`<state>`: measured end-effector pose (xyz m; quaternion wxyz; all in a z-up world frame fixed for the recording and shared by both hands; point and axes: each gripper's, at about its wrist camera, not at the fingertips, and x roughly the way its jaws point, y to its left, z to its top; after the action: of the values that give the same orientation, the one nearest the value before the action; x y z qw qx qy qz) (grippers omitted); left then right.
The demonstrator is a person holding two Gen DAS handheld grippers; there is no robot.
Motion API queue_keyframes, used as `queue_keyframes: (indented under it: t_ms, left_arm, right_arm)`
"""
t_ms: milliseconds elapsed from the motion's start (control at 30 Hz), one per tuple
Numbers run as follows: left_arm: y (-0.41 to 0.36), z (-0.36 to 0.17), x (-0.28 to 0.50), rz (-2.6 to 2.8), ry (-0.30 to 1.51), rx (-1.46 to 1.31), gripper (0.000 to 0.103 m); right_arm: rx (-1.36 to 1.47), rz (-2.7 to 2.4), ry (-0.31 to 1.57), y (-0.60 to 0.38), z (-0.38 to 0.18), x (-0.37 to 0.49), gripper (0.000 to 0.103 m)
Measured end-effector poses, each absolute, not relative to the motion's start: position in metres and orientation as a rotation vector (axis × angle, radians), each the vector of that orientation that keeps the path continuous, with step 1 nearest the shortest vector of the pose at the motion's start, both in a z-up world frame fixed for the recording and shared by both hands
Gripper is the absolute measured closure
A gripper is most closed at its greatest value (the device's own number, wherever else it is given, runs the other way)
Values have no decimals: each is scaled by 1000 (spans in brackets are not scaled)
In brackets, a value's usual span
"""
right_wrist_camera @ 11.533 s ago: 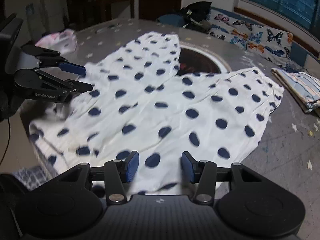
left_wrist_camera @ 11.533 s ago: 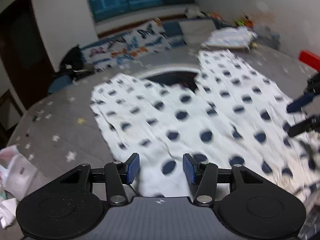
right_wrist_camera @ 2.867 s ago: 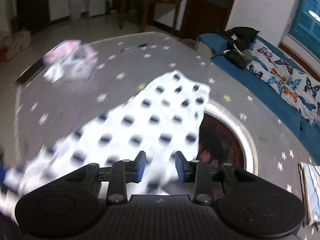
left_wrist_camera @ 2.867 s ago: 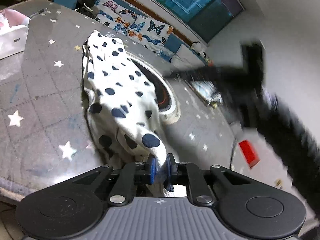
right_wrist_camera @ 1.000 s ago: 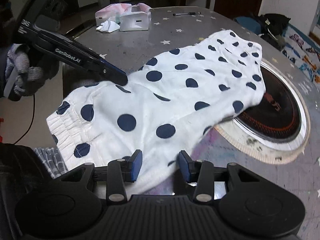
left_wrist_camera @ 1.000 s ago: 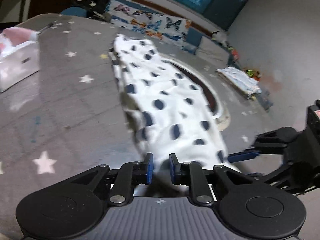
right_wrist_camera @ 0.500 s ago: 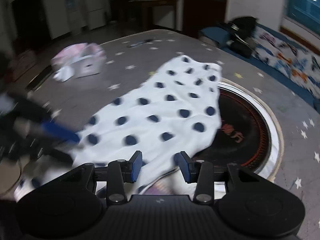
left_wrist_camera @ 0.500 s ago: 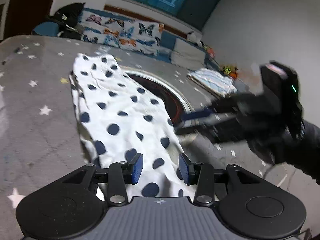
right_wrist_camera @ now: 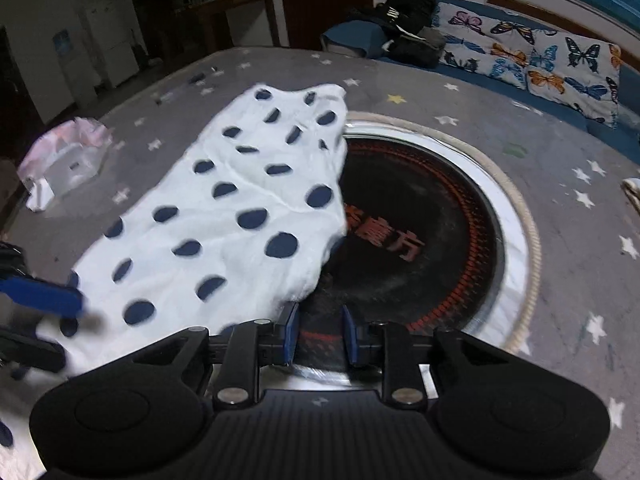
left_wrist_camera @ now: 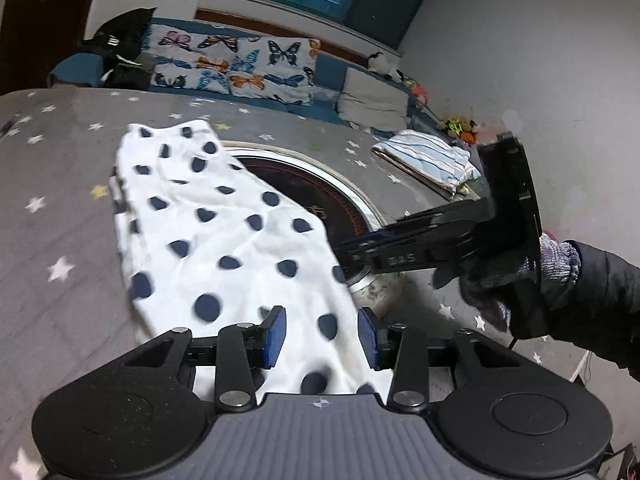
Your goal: Fold clothes
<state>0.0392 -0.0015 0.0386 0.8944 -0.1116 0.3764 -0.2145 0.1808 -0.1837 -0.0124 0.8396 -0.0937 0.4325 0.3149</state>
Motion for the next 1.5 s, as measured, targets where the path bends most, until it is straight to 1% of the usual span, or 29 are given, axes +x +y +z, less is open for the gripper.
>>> queue_keyframes:
  t_ms: [167,367,467,700,933,967,1000,1067,1200,1233,1433,1500]
  left_arm:
    - [-16,29,58,-450,807,-216,55]
    - [-20,17,75,-431,824,-215,55]
    - [-14,9,81,-408,837,-245,57]
    - [1,-1,86,-388,839,-326,57]
    - [2,0,86,-390,831,-330,56]
    - [1,0,85,-389,832,-328,55]
    - [1,1,85,-390,832,-326,54]
    - [1,2,84,-390,830,-317,50]
    - [1,6,77,-392,824,-300,39]
    - [2,6,74,-395,824,-297,37]
    - [17,5,51,-402,823,-285,36]
    - [23,6,42,-395,823,-291,36]
  right_arm:
    - [-161,735,888,-173,-5,183,80]
    - [-140,802,868,-157,2,183,80]
    - [-110,834,871,-152,4,183,80]
    - [-84,846,882,-152,-3,181,78]
    - [60,828,966,-167,-17,194,77]
    - [60,830,962,-168,-16,193,84]
    - [60,832,958,-169,-15,192,92]
    - [49,823,933,-174,-7,187,97]
    - [-21,758,874,-187,10,178,99]
    - [-55,735,853,-192,14,175,99]
    - [-235,582,837,-201,4,169,100]
    - [-222,537,862,-205,-3,174,100]
